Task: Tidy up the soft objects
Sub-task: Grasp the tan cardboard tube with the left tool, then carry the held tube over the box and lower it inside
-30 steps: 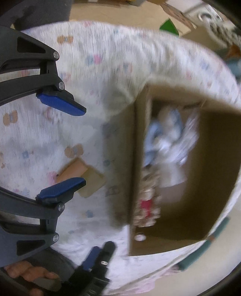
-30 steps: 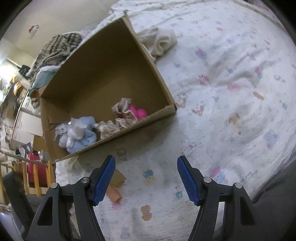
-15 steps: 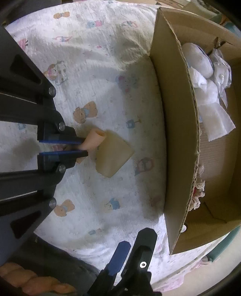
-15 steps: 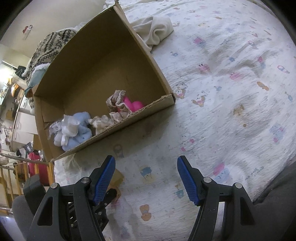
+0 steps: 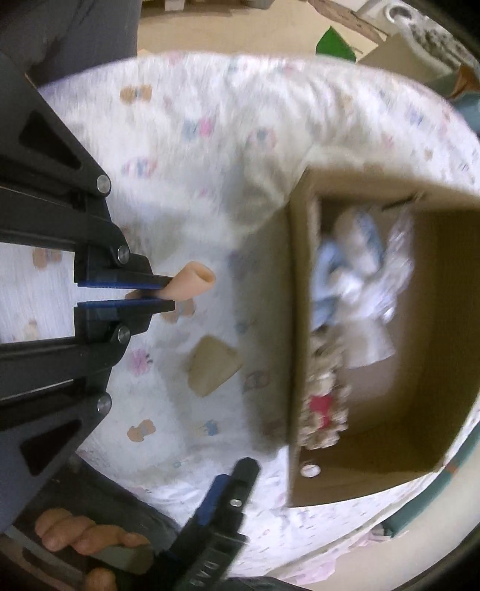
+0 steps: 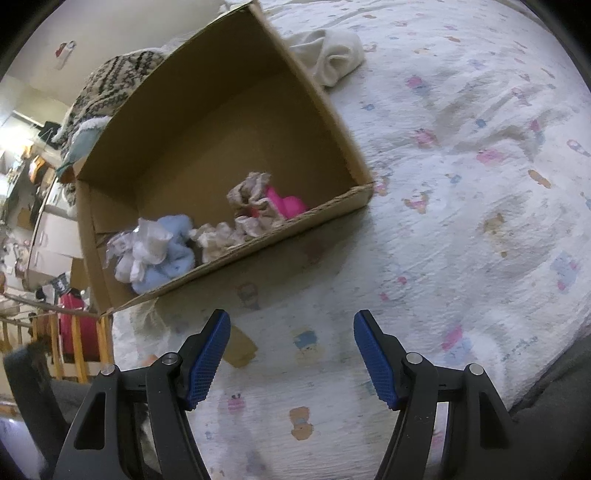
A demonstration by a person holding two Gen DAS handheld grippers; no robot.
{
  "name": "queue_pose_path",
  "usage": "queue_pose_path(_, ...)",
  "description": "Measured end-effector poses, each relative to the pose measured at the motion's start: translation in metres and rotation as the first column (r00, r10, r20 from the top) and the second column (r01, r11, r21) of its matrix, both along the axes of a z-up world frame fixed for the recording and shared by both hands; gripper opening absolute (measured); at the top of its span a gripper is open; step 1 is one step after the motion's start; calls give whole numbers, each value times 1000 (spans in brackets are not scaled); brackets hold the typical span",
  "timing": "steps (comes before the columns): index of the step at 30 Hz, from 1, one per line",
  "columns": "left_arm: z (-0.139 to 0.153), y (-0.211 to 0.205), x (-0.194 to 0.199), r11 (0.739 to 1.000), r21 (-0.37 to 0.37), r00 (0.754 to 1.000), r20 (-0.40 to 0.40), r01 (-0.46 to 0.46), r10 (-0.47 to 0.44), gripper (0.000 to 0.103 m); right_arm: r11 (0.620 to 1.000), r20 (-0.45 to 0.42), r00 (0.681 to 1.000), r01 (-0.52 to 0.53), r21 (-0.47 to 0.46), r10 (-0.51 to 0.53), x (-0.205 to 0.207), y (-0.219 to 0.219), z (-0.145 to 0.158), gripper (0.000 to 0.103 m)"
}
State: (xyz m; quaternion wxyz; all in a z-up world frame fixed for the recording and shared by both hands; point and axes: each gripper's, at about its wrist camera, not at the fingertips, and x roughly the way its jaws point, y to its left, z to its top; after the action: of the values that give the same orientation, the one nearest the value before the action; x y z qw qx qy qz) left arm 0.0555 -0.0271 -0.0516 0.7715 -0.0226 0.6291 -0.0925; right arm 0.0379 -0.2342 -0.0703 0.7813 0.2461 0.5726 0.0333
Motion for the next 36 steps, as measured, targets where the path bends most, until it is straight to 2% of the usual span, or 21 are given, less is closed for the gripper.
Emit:
queue_pose_path(5,14,26,-10,1000,23,999,35,-15,14,5,993,-20,993,-116,35,116,8,24,-6,73)
queue_pose_path(8,10,31,-8,999,42,999,45,-24,22,5,976,-55,975,-217,-35,215,17,47,-17,73)
queue_pose_path(13,-4,30,-6,997,45,998,27,-60,59,5,921,-64,934,-357,-155,352,28,85,-28,73)
queue_pose_path(15,-12,17,-3,996,63,998,35,-59,57,5,887,-70,913,-407,-218,401,30,100,-32,68)
queue_pose_path(17,-12,14,-1,996,74,998,47,-54,51,5,852,-83,890,-454,-261,448,29,113,-36,54)
queue_pose_path(19,-11,12,0,995,82,997,57,-55,50,5,823,-89,871,-487,-294,483,27,122,-39,46)
queue_pose_path(20,-12,9,1,995,83,997,58,-57,52,5,812,-89,863,-499,-302,498,25,126,-39,37)
queue_pose_path(22,-13,8,3,995,80,996,58,-66,62,5,797,-90,847,-524,-299,523,23,131,-41,28)
queue_pose_path(26,-13,7,7,993,91,995,68,-77,71,5,794,-79,842,-531,-296,534,20,133,-39,12)
queue_pose_path(36,-12,16,11,988,124,990,110,-98,84,5,854,-10,873,-479,-205,487,10,111,-17,10)
